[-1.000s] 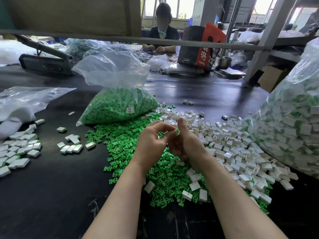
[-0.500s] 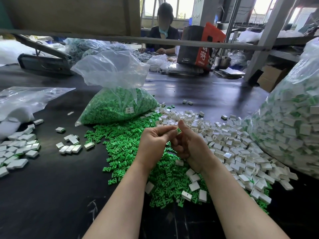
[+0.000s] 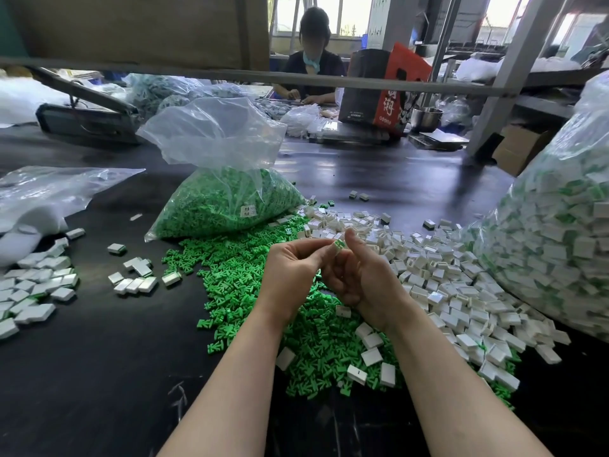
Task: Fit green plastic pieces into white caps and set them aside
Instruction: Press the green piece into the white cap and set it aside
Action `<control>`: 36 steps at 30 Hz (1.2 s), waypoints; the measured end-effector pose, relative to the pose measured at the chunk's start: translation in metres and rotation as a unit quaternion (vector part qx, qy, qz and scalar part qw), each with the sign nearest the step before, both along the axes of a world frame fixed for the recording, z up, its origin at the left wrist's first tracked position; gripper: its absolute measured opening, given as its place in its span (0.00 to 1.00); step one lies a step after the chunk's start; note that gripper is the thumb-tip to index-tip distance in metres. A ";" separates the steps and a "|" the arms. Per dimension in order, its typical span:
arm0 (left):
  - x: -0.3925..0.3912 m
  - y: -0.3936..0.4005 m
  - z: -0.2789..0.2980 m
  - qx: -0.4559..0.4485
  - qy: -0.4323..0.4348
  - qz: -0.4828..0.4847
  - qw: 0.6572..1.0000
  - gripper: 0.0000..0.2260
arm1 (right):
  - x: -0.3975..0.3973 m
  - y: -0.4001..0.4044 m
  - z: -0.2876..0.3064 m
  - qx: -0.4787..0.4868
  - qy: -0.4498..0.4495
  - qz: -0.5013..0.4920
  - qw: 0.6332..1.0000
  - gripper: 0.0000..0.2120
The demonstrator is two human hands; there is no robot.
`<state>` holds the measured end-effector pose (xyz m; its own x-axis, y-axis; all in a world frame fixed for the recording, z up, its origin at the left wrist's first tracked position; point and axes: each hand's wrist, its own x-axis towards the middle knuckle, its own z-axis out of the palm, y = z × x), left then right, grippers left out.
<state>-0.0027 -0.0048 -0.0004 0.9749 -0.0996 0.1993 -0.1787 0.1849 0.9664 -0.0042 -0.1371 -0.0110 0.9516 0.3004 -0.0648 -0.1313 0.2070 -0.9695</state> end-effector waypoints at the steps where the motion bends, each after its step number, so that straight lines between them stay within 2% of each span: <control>1: 0.000 0.001 0.000 -0.001 -0.001 -0.005 1.000 0.06 | 0.000 0.000 0.000 0.005 -0.006 -0.002 1.000 0.29; 5: 0.001 0.000 0.000 0.008 0.004 -0.005 1.000 0.03 | 0.000 0.001 -0.001 0.026 -0.024 -0.008 0.999 0.22; 8: 0.001 0.000 0.000 0.007 0.012 -0.003 1.000 0.03 | 0.000 0.000 -0.003 0.017 -0.026 -0.013 0.999 0.21; 16: 0.002 -0.002 0.003 0.039 0.007 0.016 0.999 0.08 | 0.000 0.002 -0.003 -0.029 -0.036 -0.026 0.999 0.33; 19: 0.002 -0.003 0.003 0.073 -0.009 0.022 0.997 0.04 | -0.001 0.002 -0.003 -0.039 -0.043 -0.030 0.998 0.28; 21: 0.002 -0.004 0.003 0.074 -0.006 0.024 0.997 0.06 | -0.001 0.003 -0.003 -0.045 -0.044 -0.032 0.997 0.24; 27: 0.001 -0.007 0.003 0.054 0.008 0.029 0.998 0.08 | 0.000 0.003 -0.003 -0.048 -0.045 -0.031 0.997 0.24; 36: 0.001 -0.010 0.003 0.015 0.028 0.026 0.999 0.08 | 0.002 0.002 -0.006 -0.044 -0.042 -0.044 0.997 0.19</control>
<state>-0.0016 -0.0144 0.0029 0.9885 -0.0531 0.1413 -0.1321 0.1480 0.9801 -0.0022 -0.1346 -0.0169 0.9770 0.2131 -0.0068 -0.0348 0.1279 -0.9912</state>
